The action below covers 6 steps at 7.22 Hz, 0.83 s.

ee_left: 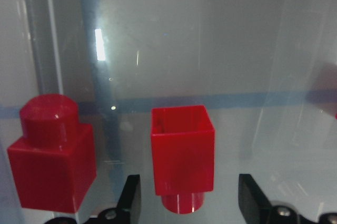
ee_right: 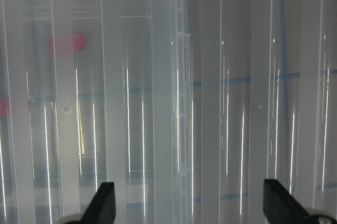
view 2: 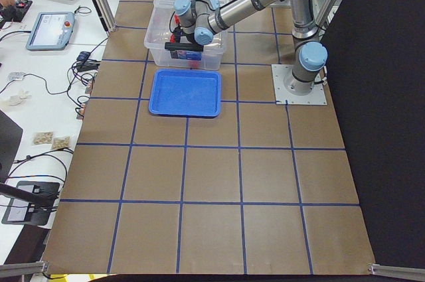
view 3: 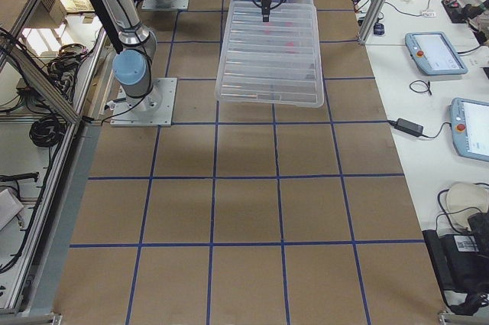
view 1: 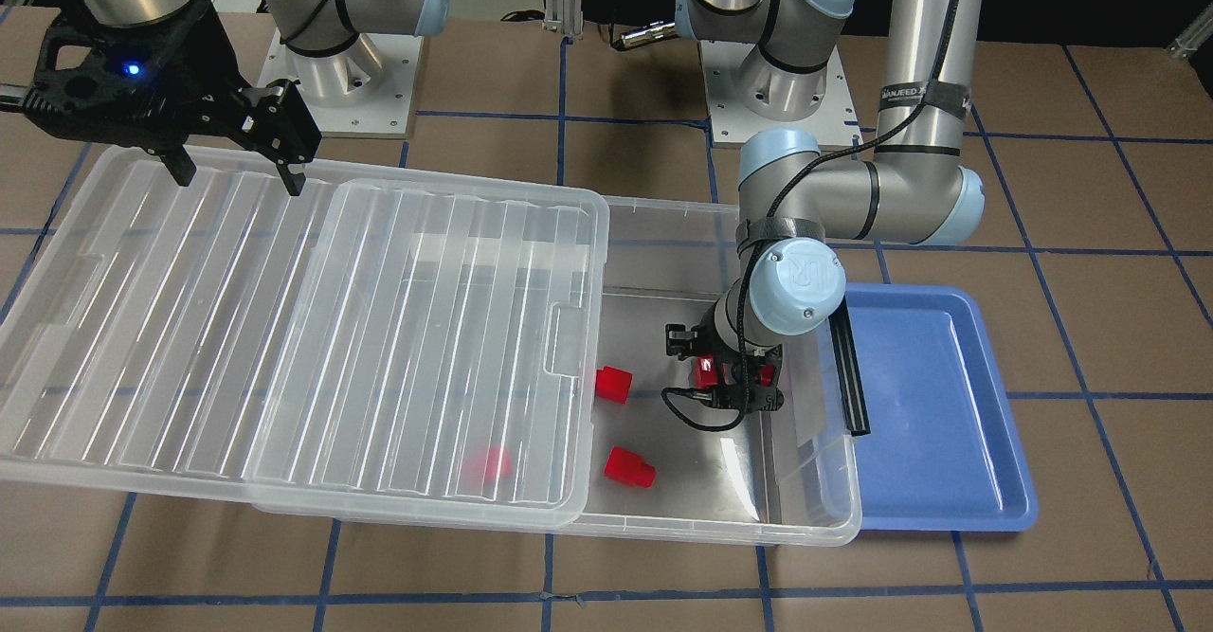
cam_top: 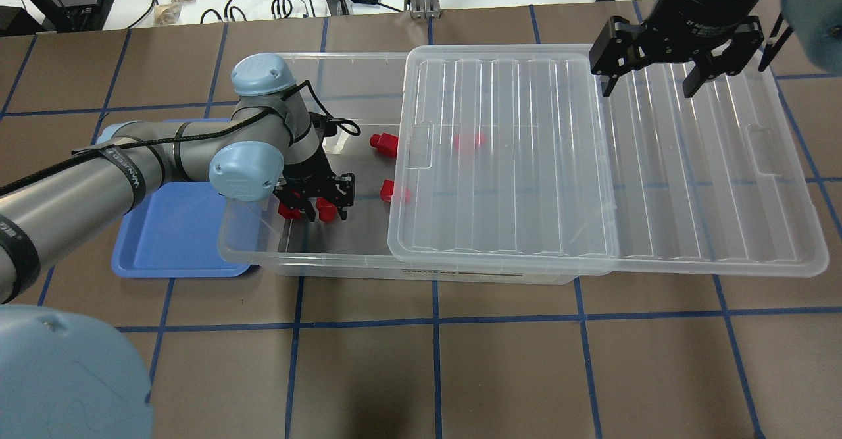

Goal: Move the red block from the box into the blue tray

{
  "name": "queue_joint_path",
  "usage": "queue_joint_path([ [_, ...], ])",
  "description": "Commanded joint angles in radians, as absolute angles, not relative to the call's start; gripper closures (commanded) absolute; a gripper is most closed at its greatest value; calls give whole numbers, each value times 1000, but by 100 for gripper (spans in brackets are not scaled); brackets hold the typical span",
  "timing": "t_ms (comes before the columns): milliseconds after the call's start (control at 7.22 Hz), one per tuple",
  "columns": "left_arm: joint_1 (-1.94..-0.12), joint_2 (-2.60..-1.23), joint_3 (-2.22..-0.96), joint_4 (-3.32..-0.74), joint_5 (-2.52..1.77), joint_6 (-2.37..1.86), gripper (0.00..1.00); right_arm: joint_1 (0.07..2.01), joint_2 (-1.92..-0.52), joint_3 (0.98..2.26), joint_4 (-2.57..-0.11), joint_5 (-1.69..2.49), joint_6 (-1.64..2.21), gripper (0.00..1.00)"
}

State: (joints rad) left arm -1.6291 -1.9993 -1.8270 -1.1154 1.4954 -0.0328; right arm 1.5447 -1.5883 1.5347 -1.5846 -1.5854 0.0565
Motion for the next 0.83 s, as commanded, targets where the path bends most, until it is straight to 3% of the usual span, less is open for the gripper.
queue_joint_path([
  [0, -1629, -2002, -1825, -1112, 1496, -32, 100, 1545, -1588, 1535, -1585, -1586, 54, 0],
  [415, -1634, -1962, -1792, -1111, 1500, -31, 100, 1545, -1588, 1536, -1585, -1586, 51, 0],
  [692, -1635, -1913, -1702, -1220, 1502, -38, 100, 1543, -1588, 1535, -1585, -1581, 49, 0],
])
